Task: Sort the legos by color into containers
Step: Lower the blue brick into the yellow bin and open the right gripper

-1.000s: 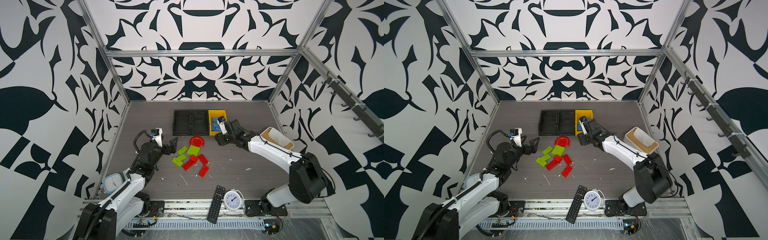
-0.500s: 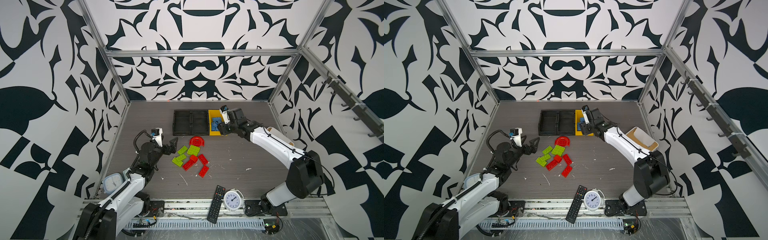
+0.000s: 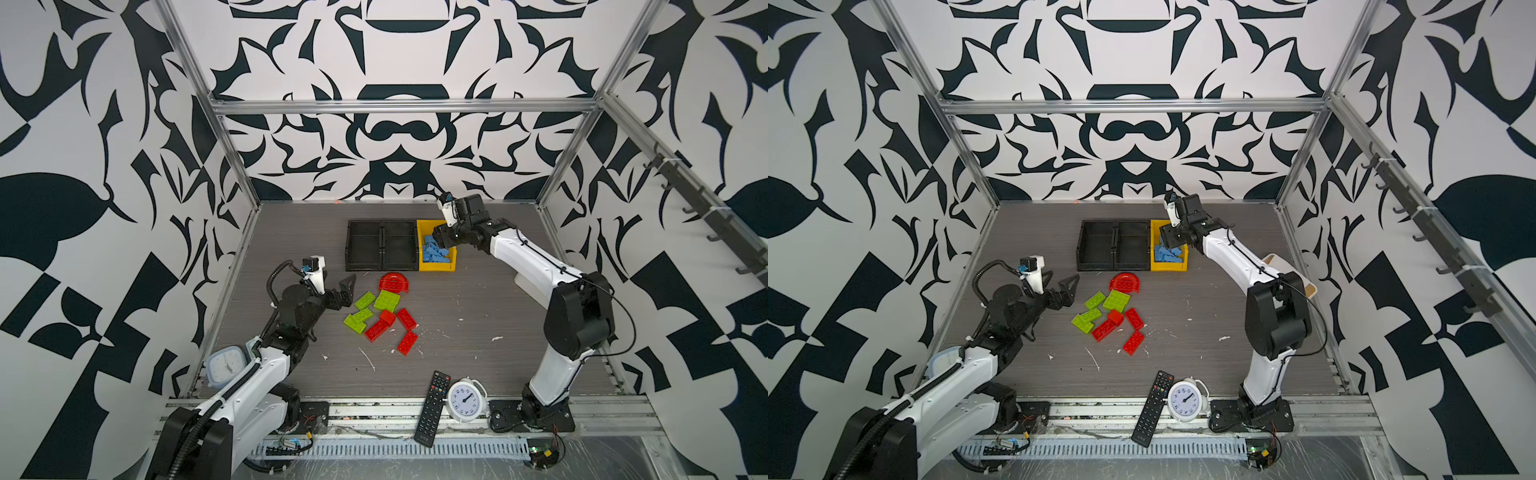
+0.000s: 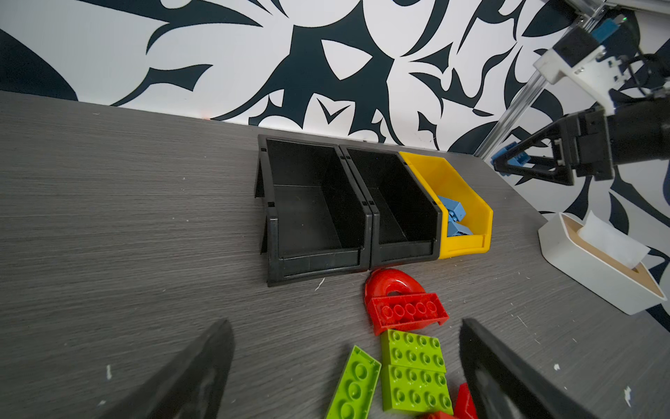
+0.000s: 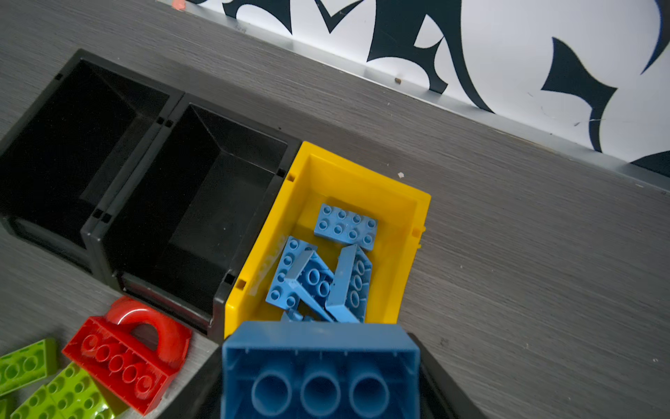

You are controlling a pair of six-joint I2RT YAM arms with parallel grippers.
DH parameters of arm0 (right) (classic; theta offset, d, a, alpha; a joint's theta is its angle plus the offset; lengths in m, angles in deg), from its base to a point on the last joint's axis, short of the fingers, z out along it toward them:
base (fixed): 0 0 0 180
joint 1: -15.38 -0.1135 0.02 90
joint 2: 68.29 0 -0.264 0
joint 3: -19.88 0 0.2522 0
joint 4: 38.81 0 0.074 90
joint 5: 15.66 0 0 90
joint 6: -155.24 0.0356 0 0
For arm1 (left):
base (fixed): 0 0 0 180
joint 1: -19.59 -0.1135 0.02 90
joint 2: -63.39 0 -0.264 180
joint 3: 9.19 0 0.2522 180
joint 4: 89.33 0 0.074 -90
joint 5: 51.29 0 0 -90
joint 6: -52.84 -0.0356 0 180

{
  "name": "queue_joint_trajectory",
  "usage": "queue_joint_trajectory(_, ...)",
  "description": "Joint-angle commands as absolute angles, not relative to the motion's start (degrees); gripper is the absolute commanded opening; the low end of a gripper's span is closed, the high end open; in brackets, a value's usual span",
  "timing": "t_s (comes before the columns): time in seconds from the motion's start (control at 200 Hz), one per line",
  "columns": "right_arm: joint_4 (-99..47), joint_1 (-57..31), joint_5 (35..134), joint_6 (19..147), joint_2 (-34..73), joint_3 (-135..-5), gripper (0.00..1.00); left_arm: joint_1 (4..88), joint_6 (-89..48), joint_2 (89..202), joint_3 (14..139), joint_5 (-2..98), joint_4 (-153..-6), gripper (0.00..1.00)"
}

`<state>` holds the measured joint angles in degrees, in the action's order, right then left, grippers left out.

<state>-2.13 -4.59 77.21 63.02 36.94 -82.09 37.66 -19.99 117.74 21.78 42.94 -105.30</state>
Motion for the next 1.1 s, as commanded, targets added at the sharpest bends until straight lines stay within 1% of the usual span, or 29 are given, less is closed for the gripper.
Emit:
queue_joint_trajectory(0.0,-0.77,-2.96,80.9,60.16,39.93,-88.02,0.54,37.56,-20.14,117.08,21.88,42.67,-105.91,0.99)
queue_joint_trajectory(0.105,0.7,-1.69,83.32,59.38,44.82,-92.87,0.54,37.6,-20.11,117.27,21.89,42.62,-105.93,0.99)
queue_joint_trajectory(0.25,0.87,-0.58,83.39,59.2,49.07,-96.75,0.55,37.6,-20.17,117.27,21.93,42.4,-105.82,0.99)
queue_joint_trajectory(0.43,1.31,-0.18,84.15,58.39,51.7,-99.8,0.57,37.63,-20.4,116.93,21.97,41.96,-105.29,0.99)
queue_joint_trajectory(0.615,1.23,-0.16,84.81,58.39,52.74,-100.26,0.6,37.62,-20.36,117.09,22.07,42.25,-105.3,0.99)
queue_joint_trajectory(0.65,1.07,-0.18,84.8,58.39,52.82,-100.28,0.62,37.62,-20.36,117.16,22.06,42.23,-105.32,0.99)
queue_joint_trajectory(0.7,1.12,-0.13,84.8,58.41,52.83,-100.24,0.69,37.62,-20.23,117.18,22.1,42.2,-105.4,0.99)
queue_joint_trajectory(0.785,1.05,-0.18,84.83,58.62,52.57,-100.23,0.73,37.63,-20.21,117.18,22.06,42.23,-105.29,0.99)
queue_joint_trajectory(0.82,1.18,-0.17,85.03,58.59,52.33,-100.14,0.78,37.68,-20.21,117.18,22.06,42.24,-105.35,0.99)
queue_joint_trajectory(0.885,1.45,-0.16,85.28,58.56,51.68,-99.89,0.83,37.68,-20.21,117.18,22.06,42.22,-105.36,0.99)
queue_joint_trajectory(1.025,1.18,-0.12,85.13,58.77,48.96,-97.82,0.85,37.65,-20.14,117.18,22.17,42.47,-105.43,0.99)
queue_joint_trajectory(1.095,1.31,-0.14,85.23,60.18,45.21,-94.86,0.83,37.61,-20.18,116.93,22.07,42.47,-105.32,0.99)
